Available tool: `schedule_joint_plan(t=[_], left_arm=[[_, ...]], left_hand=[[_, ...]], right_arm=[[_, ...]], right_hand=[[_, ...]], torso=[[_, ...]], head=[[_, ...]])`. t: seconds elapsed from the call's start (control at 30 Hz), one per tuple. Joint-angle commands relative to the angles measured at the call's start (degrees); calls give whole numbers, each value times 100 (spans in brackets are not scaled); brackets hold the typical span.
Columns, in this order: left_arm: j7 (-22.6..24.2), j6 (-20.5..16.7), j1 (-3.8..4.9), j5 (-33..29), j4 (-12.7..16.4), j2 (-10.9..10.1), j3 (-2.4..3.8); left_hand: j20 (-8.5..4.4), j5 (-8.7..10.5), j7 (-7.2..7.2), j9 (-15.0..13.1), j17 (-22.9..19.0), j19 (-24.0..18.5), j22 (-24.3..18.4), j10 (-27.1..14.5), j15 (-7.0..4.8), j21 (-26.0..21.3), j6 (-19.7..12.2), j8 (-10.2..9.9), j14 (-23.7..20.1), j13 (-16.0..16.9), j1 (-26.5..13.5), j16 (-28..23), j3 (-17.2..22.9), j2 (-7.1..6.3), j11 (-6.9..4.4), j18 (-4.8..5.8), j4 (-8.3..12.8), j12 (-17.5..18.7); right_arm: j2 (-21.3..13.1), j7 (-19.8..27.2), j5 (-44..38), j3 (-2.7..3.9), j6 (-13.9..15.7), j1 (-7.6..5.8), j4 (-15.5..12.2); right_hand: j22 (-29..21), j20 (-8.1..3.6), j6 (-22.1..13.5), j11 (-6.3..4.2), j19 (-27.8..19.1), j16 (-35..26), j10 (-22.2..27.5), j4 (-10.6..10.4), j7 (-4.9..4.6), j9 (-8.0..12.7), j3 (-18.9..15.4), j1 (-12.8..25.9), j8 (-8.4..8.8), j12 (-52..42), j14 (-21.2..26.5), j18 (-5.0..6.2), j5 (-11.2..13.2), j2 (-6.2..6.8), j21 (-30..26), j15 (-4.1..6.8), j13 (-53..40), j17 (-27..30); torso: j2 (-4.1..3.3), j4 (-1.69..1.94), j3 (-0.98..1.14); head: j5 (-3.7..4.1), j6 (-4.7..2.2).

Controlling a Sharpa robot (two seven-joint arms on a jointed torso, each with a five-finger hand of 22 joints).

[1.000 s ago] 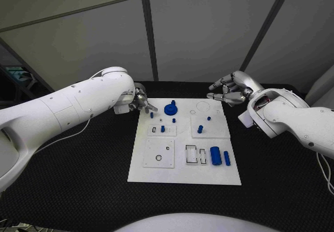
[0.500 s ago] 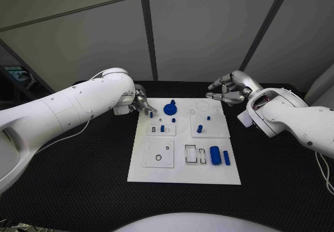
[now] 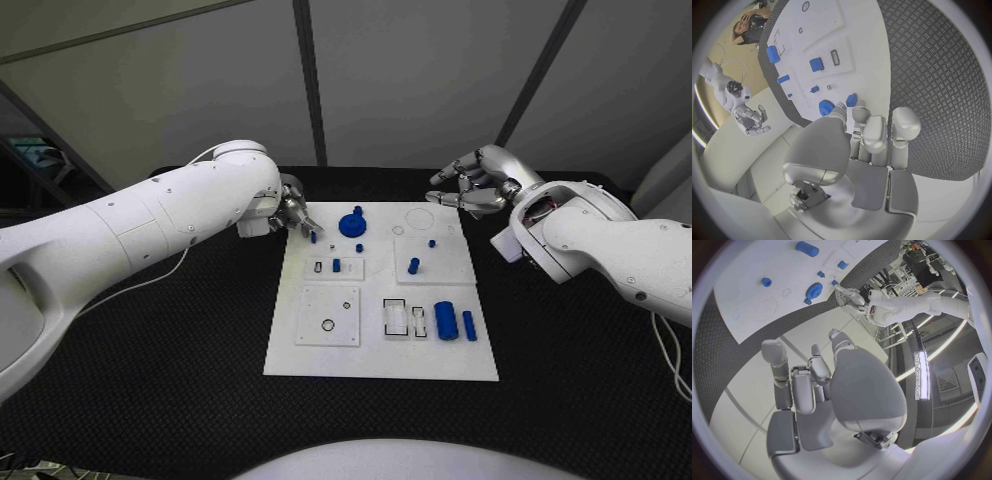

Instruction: Assemble the parts on the task board

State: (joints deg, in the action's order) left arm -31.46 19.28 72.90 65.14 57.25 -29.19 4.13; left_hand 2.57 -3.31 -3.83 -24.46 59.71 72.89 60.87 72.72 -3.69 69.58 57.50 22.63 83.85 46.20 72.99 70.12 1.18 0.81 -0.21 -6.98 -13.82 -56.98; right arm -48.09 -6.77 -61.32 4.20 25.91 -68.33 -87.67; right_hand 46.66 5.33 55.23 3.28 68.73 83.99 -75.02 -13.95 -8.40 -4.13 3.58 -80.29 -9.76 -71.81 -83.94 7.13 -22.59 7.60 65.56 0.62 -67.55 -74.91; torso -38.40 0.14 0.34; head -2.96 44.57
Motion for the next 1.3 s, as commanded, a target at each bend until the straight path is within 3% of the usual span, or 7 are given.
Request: schedule_joint_plan(t=[0.03,0.43,0.67,0.73,0.87,1.0,1.3], left_arm=[[108,-16,4,23,-11,18,0],[186,-83,-2,-77,4,9,0],[202,-126,-4,-247,35,-31,-1],[203,-156,-5,-318,52,-54,-1],[222,-295,-5,-599,129,-148,-1],[289,-485,-9,-899,276,-288,-1],[399,-1104,-65,-1476,1005,-806,-3]], left_hand=[[1,9,5,22,2,26,8,21,-24,13,57,-39,24,-9,93,21,27,23,-30,32,62,-11],[-24,23,49,122,2,31,41,22,-52,14,112,-66,25,-47,474,21,348,185,-69,34,347,23],[-58,24,38,187,2,43,96,1,-70,29,82,-97,24,-131,912,19,1217,227,-85,41,804,139],[-54,13,36,168,3,47,115,19,-62,36,93,-64,24,-150,874,19,1514,147,-89,43,877,161],[-55,-32,42,43,5,51,156,83,-42,39,85,85,24,-219,518,20,2565,-243,-96,38,1060,223],[-55,-362,60,-93,12,81,220,179,-82,69,120,223,27,-208,192,26,3236,-635,-78,52,1220,223],[-96,-664,104,-266,33,212,438,418,-125,212,237,338,37,-107,-147,41,3850,-1005,-150,94,1461,173]], right_arm=[[6,52,7,4,-25,-8,-5],[3,49,7,4,-30,-8,-8],[2,50,7,4,-30,-8,-8],[1,50,7,4,-31,-8,-8],[-1,51,7,4,-29,-8,-5],[-8,51,7,4,-25,-8,-5],[-29,53,7,4,-17,-8,-7]], right_hand=[[-6,-8,-16,4,-45,-14,48,-23,14,6,-2,6,-30,32,-339,97,37,-38,-26,30,4,-373],[-2,-8,-17,4,-40,-13,45,-26,14,6,5,-1,-34,28,-341,96,30,-45,-27,31,2,-376],[-7,-8,-16,3,-41,-15,42,-27,14,5,8,-5,-36,24,-341,97,21,-48,-30,31,-2,-375],[-6,-9,-16,3,-39,-17,43,-27,15,5,11,-9,-38,25,-340,97,12,-50,-31,32,-1,-371],[-10,-9,-16,2,-39,-19,45,-28,15,5,14,-12,-40,27,-339,97,4,-50,-34,32,3,-369],[-12,-9,-16,2,-40,-20,46,-28,15,5,15,-14,-41,29,-339,97,0,-51,-36,32,5,-368],[-12,-9,-16,2,-40,-20,46,-28,15,5,15,-14,-41,29,-339,97,0,-51,-36,32,5,-368]], torso=[[-2,-2,0],[5,4,1],[3,3,-1],[1,2,-2],[4,5,3],[8,15,1],[9,10,1]], head=[[4,2],[11,13],[3,6],[3,7],[-2,5],[-10,5],[-39,12]])
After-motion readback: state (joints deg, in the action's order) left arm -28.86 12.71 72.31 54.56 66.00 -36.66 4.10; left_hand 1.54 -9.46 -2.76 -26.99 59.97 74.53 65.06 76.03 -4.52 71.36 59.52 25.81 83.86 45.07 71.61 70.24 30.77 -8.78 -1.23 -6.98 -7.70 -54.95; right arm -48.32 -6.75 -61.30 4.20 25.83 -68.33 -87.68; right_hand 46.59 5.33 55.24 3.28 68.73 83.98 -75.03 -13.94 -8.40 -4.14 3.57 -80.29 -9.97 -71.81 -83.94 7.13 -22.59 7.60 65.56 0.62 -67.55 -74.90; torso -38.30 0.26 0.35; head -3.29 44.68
